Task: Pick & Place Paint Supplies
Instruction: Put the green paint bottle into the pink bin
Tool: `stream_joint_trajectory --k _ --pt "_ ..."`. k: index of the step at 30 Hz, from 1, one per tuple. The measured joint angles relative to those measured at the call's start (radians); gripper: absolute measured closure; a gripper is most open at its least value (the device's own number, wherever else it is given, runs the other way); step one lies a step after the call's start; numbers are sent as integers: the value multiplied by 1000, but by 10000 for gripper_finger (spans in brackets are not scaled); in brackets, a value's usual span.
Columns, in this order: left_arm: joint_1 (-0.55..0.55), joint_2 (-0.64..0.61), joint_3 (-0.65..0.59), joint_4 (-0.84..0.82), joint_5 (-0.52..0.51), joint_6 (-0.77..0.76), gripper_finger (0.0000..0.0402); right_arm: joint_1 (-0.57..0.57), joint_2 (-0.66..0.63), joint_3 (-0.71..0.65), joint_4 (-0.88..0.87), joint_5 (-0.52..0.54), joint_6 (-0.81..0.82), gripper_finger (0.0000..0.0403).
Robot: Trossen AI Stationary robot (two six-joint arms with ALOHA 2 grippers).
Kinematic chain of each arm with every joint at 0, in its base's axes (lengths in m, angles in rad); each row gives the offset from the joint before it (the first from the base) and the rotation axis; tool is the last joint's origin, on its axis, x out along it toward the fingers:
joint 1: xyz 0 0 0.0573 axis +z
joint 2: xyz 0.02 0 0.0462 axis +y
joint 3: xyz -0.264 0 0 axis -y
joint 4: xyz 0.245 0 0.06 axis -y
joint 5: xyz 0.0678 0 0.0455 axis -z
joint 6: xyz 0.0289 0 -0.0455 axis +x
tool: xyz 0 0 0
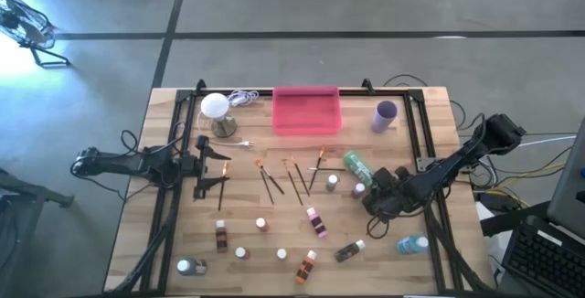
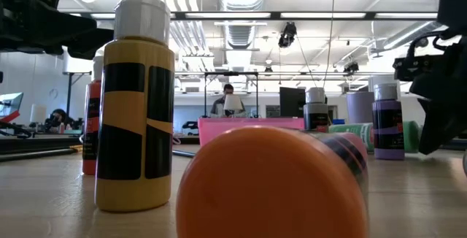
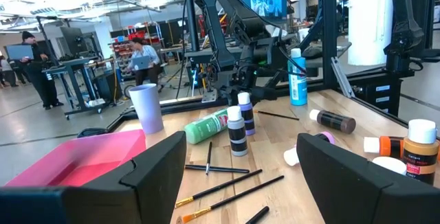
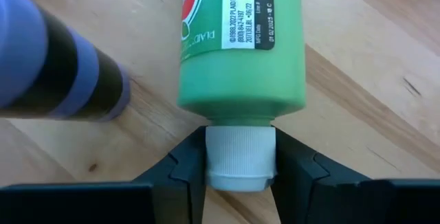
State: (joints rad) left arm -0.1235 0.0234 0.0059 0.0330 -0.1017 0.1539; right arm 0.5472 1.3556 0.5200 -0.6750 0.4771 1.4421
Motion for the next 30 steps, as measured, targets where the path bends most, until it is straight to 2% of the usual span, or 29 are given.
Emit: stream_joint_trajectory --k 11,20,25,30 --pt "0 0 0 0 0 0 119 0 0 39 -95 21 14 290" --pt "0 0 0 0 0 0 119 0 -28 164 -326 93 9 290" --pt "0 0 0 0 0 0 119 -10 -62 269 -463 209 -41 286" --pt "0 0 0 0 0 0 119 -61 -79 363 -527 236 -196 290"
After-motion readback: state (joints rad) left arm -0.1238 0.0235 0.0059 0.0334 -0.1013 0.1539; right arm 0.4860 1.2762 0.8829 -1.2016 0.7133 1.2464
